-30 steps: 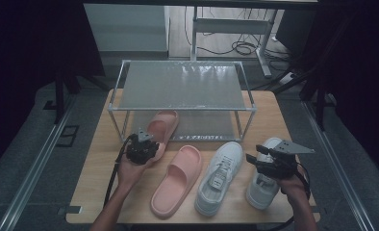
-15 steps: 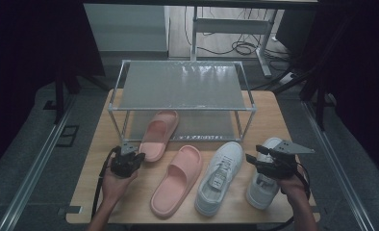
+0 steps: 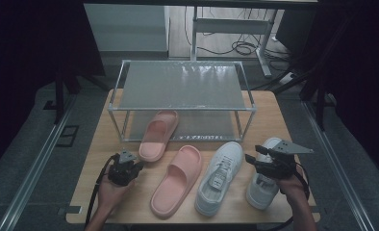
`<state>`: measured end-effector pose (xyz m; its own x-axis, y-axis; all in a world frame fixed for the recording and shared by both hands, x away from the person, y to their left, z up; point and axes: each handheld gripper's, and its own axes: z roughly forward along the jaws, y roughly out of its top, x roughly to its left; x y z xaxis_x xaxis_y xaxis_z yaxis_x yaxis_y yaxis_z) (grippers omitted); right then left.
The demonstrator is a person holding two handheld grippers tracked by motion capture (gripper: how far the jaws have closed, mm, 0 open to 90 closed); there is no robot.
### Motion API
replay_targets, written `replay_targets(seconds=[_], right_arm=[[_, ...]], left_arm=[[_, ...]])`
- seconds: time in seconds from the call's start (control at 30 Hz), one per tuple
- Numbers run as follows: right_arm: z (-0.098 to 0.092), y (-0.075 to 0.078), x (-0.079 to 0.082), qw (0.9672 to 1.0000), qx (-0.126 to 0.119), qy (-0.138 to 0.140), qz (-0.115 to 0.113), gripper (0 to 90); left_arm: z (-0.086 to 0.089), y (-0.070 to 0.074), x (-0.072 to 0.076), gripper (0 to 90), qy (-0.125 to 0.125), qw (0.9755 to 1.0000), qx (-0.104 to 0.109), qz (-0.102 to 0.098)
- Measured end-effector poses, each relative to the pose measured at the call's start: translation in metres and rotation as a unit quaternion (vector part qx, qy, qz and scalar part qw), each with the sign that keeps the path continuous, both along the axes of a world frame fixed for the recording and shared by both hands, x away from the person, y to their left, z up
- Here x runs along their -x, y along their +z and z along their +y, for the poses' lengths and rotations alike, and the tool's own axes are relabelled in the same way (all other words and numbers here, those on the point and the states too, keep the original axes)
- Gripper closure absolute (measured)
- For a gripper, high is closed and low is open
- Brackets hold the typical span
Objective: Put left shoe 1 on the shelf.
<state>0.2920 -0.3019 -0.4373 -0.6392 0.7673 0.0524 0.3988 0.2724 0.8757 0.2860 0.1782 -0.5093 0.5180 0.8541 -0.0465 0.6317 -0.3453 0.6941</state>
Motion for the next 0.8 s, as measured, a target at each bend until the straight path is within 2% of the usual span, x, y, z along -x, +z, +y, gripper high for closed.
replay_targets(seconds=[0.27,0.57,0.8], right_arm=[[-0.001,0.0,0.0,1.0,-0.001,-0.001,0.0,42.2],[-0.002,-0.001,-0.001,1.0,-0.001,-0.002,0.001,42.2],[-0.002,-0.001,-0.001,1.0,-0.001,-0.001,0.002,42.2]], left_arm=[[-0.007,-0.003,-0.009,89.6,-0.006,0.9999,-0.011,0.008],[-0.012,-0.002,-0.016,89.7,-0.008,0.9998,-0.013,0.012],[-0.017,-0.002,-0.028,89.3,-0.012,0.9997,-0.014,0.018]])
